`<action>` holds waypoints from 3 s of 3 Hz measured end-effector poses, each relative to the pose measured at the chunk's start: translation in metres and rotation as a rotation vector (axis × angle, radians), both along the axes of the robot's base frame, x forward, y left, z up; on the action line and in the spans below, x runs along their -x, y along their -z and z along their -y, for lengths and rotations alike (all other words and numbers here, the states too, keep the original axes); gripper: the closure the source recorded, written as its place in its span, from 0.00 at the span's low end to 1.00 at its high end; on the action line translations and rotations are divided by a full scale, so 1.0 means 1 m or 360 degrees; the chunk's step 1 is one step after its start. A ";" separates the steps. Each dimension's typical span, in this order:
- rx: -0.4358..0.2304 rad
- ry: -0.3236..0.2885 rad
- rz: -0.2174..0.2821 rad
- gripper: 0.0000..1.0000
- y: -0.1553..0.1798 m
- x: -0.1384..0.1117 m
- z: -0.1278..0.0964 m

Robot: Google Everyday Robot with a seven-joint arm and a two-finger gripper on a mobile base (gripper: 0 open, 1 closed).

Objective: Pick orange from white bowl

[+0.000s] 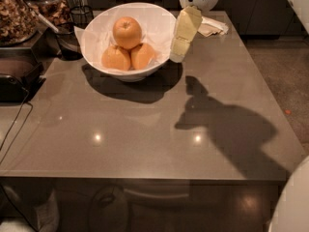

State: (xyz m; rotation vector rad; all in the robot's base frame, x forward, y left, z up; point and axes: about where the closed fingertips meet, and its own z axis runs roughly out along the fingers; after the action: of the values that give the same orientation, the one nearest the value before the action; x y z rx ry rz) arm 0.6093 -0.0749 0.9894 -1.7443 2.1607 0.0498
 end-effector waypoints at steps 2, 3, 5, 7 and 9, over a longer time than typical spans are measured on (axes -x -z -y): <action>-0.0080 -0.0061 0.0006 0.00 0.002 -0.020 -0.020; -0.0143 -0.0139 0.0021 0.00 -0.008 -0.045 -0.046; -0.0242 -0.0224 0.0052 0.00 -0.012 -0.080 -0.088; -0.0243 -0.0211 0.0065 0.17 -0.003 -0.102 -0.109; -0.0202 -0.0184 0.0027 0.17 0.015 -0.113 -0.116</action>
Offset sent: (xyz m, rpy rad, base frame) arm 0.0466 0.0374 0.0244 0.1343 0.0103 0.0834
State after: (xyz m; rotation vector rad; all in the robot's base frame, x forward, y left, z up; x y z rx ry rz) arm 0.7222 0.0409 0.9741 -1.7882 1.9968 0.1969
